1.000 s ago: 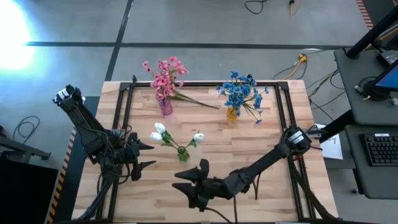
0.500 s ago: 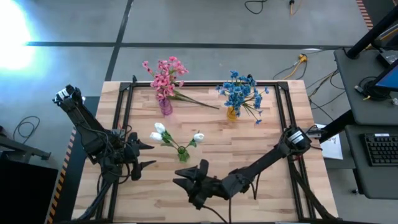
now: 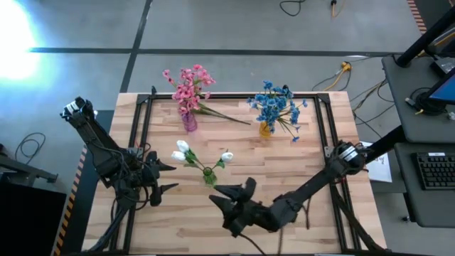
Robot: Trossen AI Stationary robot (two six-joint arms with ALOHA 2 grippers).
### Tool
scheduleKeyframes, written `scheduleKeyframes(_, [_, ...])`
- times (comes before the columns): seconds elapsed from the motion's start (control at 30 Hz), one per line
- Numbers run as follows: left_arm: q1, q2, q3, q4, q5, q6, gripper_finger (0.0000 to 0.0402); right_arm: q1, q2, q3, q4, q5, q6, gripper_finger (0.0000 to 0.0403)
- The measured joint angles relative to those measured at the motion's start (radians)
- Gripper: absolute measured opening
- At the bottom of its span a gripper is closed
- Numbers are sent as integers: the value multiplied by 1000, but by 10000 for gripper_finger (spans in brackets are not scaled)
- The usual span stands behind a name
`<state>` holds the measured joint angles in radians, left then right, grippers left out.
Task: Sort flowers into vase by color
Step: Put the pink flowers into the pink vase
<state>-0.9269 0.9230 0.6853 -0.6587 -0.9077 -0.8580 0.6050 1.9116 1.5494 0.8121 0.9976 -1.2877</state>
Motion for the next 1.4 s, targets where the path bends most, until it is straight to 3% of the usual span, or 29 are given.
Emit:
scheduleKeyframes(0.13, [1,0,0,2,-3,-8,268,23,-65,-16,-16,105,32,215])
scheduleKeyframes(0.37, [1,0,0,1,-37,-11,268,81,-134,-32,-56,425,55,215])
scheduleKeyframes(0.43, [1,0,0,1,-37,-15,268,105,-163,-41,-76,462,105,215])
scheduleKeyframes(0.67, [6,0,0,1,-112,-11,268,131,-242,-176,-112,455,157,215])
scheduleKeyframes(0.87, [22,0,0,0,-123,-7,268,111,-381,-417,-105,277,314,215])
scheduleKeyframes(0.93, [23,0,0,1,-123,-7,268,95,-419,-498,-108,272,383,215])
scheduleKeyframes(1.07, [25,0,3,-3,-123,4,268,49,-453,-626,-121,338,540,215])
scheduleKeyframes(1.4, [60,-2,36,1,-229,95,268,-104,-379,-687,-422,262,1131,215])
